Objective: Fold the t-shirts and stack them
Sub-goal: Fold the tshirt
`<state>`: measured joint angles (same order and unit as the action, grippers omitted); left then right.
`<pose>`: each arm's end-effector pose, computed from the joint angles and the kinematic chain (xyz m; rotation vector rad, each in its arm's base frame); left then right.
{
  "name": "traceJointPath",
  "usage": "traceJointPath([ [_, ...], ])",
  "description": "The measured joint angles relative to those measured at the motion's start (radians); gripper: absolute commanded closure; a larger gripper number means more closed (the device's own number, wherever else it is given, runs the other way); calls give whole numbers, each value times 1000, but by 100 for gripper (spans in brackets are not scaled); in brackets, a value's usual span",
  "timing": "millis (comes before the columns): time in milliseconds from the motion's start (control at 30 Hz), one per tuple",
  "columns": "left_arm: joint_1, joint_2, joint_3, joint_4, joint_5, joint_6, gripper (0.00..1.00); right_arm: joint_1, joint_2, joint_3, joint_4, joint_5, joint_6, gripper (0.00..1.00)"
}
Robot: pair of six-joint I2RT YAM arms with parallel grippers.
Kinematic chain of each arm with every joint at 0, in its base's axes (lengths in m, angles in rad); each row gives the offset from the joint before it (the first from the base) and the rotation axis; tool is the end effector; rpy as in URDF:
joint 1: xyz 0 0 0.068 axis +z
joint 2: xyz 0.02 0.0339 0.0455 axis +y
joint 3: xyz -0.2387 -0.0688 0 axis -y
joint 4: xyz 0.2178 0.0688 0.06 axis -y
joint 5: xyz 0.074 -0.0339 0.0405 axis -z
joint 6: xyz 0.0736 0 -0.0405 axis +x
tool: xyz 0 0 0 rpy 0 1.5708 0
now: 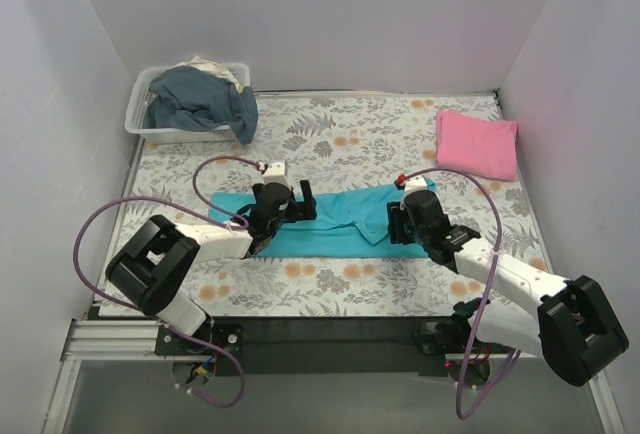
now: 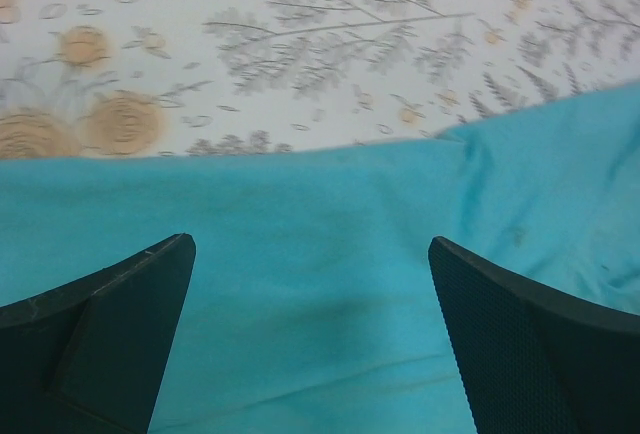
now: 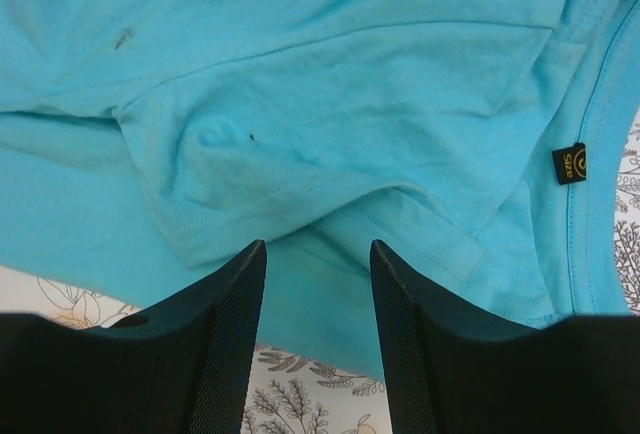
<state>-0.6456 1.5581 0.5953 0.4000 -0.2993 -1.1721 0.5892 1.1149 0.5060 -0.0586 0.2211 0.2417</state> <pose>0.2628 -0.1708 0.1307 -0.7471 2.0710 -0.7511 0.2105 0.1213 0.1622 -0.2665 2.2113 0.2096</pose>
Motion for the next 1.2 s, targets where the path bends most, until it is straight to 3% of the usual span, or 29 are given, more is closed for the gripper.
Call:
traceJointPath([
  [200, -202, 20, 108, -1, 5, -9, 8, -49, -42, -12, -23, 5, 6, 57],
  [267, -258, 39, 146, 6, 17, -22, 14, -75, -55, -12, -23, 5, 6, 57],
  [467, -345, 150, 234, -6, 74, -93, 20, -133, -87, -13, -23, -8, 1, 55],
  [933, -404, 242, 262, -83, 132, -194, 27, -209, -106, -13, -23, -52, -14, 55],
  [1200, -404, 299, 310, -60, 133, -202, 39, -209, -113, -13, -23, -68, -18, 55],
])
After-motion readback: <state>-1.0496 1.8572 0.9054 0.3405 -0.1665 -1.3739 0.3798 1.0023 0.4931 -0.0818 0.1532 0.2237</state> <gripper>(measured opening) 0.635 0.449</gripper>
